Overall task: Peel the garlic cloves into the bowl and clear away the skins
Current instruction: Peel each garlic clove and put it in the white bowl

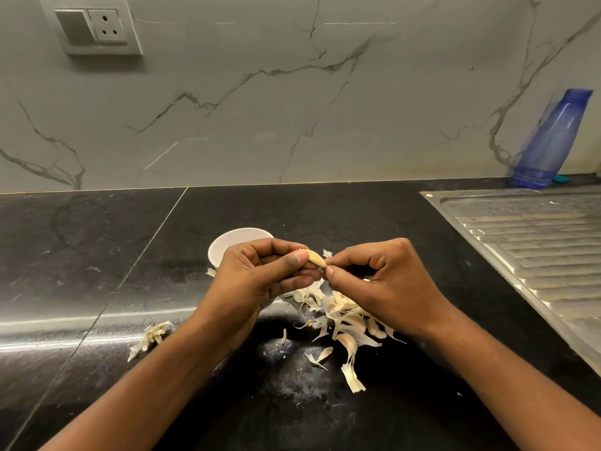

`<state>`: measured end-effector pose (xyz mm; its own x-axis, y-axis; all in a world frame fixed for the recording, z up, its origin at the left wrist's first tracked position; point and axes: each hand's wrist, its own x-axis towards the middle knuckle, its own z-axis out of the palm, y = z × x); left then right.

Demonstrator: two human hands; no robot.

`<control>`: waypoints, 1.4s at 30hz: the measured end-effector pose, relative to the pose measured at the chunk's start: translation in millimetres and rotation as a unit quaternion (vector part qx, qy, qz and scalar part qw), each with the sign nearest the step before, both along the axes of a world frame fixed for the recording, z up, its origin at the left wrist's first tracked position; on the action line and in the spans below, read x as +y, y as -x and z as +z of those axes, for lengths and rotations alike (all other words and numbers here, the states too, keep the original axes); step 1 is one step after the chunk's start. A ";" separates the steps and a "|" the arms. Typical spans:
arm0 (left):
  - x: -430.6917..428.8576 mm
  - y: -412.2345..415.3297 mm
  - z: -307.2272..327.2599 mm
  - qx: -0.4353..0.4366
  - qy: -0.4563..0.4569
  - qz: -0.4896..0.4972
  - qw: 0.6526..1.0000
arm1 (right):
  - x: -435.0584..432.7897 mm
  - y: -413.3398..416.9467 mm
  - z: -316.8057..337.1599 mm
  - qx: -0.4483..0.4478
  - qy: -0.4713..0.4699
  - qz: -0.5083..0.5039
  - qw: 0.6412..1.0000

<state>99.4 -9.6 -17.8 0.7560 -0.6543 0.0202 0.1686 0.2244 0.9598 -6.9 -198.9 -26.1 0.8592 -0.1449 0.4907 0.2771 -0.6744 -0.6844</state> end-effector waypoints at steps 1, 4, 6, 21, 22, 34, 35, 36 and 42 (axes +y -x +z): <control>-0.3 0.6 0.4 0.008 0.002 0.000 1.000 | 0.4 0.3 0.0 -0.004 0.000 -0.002 1.000; -0.4 1.6 1.9 0.031 0.002 -0.009 0.999 | 2.7 0.9 -0.2 -0.016 0.000 -0.010 1.000; 0.5 1.8 3.2 0.047 0.001 -0.017 0.999 | 5.1 0.8 -0.1 -0.023 -0.008 -0.016 1.000; 2.9 0.3 7.2 0.124 0.017 -0.067 0.990 | 9.3 -0.3 4.6 0.015 -0.211 0.039 0.977; 3.0 -0.8 7.2 0.119 0.017 -0.069 0.990 | 8.9 -1.4 4.6 0.024 -0.224 0.042 0.973; 1.2 -3.9 3.9 0.072 0.001 -0.061 0.996 | 8.4 -4.1 4.6 0.053 -0.206 0.030 0.977; 1.1 -4.3 3.6 0.073 0.002 -0.058 0.996 | 8.6 -4.3 4.8 0.050 -0.207 0.027 0.977; 0.9 -4.3 3.4 0.075 0.004 -0.057 0.996 | 8.7 -4.5 4.8 0.045 -0.209 0.023 0.977; 1.2 -3.8 4.2 0.081 0.004 -0.069 0.994 | 2.0 -4.4 7.4 0.013 -0.225 -0.031 0.974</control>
